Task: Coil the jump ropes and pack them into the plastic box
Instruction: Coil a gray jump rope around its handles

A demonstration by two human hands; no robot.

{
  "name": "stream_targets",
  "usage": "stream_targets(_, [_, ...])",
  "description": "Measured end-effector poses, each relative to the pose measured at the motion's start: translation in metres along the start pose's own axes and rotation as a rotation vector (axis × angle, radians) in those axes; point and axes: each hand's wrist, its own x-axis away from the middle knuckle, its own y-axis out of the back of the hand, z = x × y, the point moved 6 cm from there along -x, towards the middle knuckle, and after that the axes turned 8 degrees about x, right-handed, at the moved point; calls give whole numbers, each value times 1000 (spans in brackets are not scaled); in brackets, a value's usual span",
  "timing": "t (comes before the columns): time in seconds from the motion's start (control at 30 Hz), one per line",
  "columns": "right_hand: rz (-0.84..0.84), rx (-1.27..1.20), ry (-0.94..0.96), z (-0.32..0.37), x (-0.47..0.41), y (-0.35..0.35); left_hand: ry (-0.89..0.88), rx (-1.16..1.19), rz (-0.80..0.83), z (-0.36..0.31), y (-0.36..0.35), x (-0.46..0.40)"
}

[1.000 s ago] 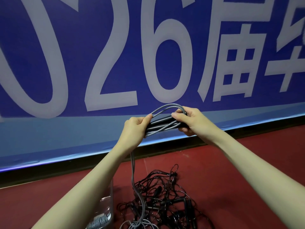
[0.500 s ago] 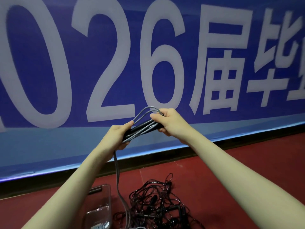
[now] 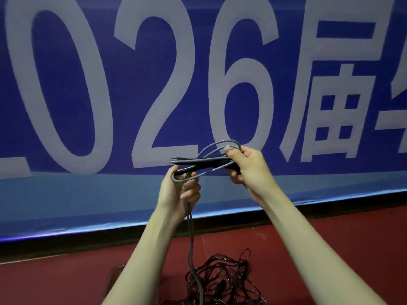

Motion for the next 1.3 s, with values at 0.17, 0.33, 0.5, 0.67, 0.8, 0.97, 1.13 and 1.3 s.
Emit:
stream_targets(0.17, [-132, -169, -75, -35, -25, 21, -20, -207, -92, 7, 1, -36])
stream_targets(0.33, [-246, -356, -117, -68, -34, 35, -142, -892, -76, 16, -7, -30])
stream_targets(0.5, [-382, -257, -88, -80, -31, 41, -218, -1559, 43, 21, -30, -23])
stream_targets(0.67, [-529, 207, 97, -72, -27, 45, -281, -1839, 211, 20, -46, -17])
stream_targets(0.8, [-470, 440, 223, -79, -23, 39, -301, -1927, 279, 10, -39, -16])
stream_targets(0.97, [-424, 625, 252, -106, -22, 38, -222, -1965, 383, 18, -29, -15])
stream_targets(1.13, [-373, 845, 309, -107, -16, 36, -195, -1869, 422, 20, -26, -14])
stream_targets(1.3, [-92, 1056, 295, -96, -15, 24, -210, -1776, 334, 7, -22, -14])
